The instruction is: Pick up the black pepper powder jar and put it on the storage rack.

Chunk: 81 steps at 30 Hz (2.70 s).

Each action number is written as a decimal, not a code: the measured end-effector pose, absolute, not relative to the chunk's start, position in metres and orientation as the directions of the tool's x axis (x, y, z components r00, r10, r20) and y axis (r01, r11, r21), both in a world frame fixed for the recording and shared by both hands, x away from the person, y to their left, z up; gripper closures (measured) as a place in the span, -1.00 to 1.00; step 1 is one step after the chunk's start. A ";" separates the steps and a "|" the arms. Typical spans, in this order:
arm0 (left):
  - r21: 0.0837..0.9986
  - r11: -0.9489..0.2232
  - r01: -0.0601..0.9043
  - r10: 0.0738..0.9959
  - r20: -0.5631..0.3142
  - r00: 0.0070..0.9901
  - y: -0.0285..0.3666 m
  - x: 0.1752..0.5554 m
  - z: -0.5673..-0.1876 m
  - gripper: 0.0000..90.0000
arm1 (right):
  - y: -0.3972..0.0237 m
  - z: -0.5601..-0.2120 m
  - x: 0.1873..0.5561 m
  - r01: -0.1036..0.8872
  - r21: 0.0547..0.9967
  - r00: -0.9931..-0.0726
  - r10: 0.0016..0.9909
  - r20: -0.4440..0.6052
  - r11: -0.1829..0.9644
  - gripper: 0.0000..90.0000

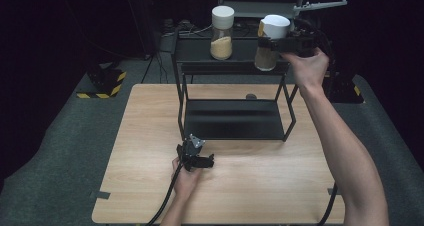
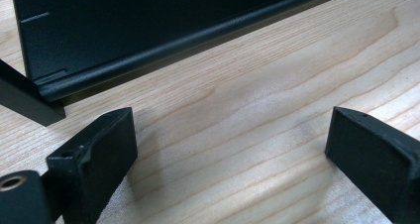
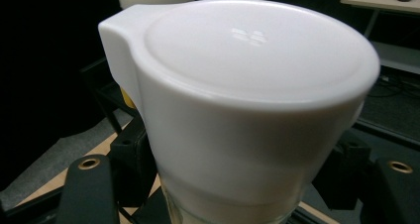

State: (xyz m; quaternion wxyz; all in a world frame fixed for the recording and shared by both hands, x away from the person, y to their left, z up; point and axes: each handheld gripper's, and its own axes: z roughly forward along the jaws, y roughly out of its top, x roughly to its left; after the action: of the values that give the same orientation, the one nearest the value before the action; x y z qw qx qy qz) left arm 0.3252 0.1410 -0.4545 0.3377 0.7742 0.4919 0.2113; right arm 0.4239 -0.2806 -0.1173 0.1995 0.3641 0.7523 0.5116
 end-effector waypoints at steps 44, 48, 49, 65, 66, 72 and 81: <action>0.731 -0.288 0.618 0.904 -0.005 0.427 0.141 0.325 -0.455 -0.87 | -0.234 -0.125 0.467 0.390 0.897 -0.500 0.866 0.018 0.207 -0.33; 0.731 -0.288 0.618 0.904 -0.005 0.427 0.141 0.325 -0.455 -0.87 | -0.233 -0.123 0.467 0.395 0.893 -0.501 0.866 0.013 0.215 -0.34; 0.731 -0.288 0.619 0.904 -0.005 0.427 0.141 0.325 -0.455 -0.87 | -0.234 -0.124 0.467 0.394 0.894 -0.504 0.864 0.016 0.213 -0.34; 0.731 -0.288 0.618 0.904 -0.005 0.427 0.141 0.325 -0.455 -0.87 | -0.238 -0.127 0.466 0.378 0.899 -0.525 0.851 0.013 0.219 -0.36; 0.731 -0.288 0.618 0.904 -0.005 0.427 0.141 0.325 -0.455 -0.87 | -0.238 -0.127 0.466 0.378 0.899 -0.525 0.851 0.013 0.219 -0.36; 0.731 -0.288 0.619 0.904 -0.005 0.427 0.141 0.325 -0.455 -0.87 | -0.237 -0.128 0.466 0.380 0.900 -0.526 0.850 0.019 0.215 -0.44; 0.731 -0.288 0.618 0.904 -0.005 0.427 0.141 0.325 -0.455 -0.87 | -0.237 -0.128 0.463 0.383 0.901 -0.509 0.861 0.022 0.203 -0.69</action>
State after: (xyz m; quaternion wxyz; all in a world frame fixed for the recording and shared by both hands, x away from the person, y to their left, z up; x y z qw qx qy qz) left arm 0.3252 0.1411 -0.4546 0.3379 0.7742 0.4916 0.2114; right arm 0.4630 -0.2374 -0.1282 0.2557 0.4245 0.7322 0.4672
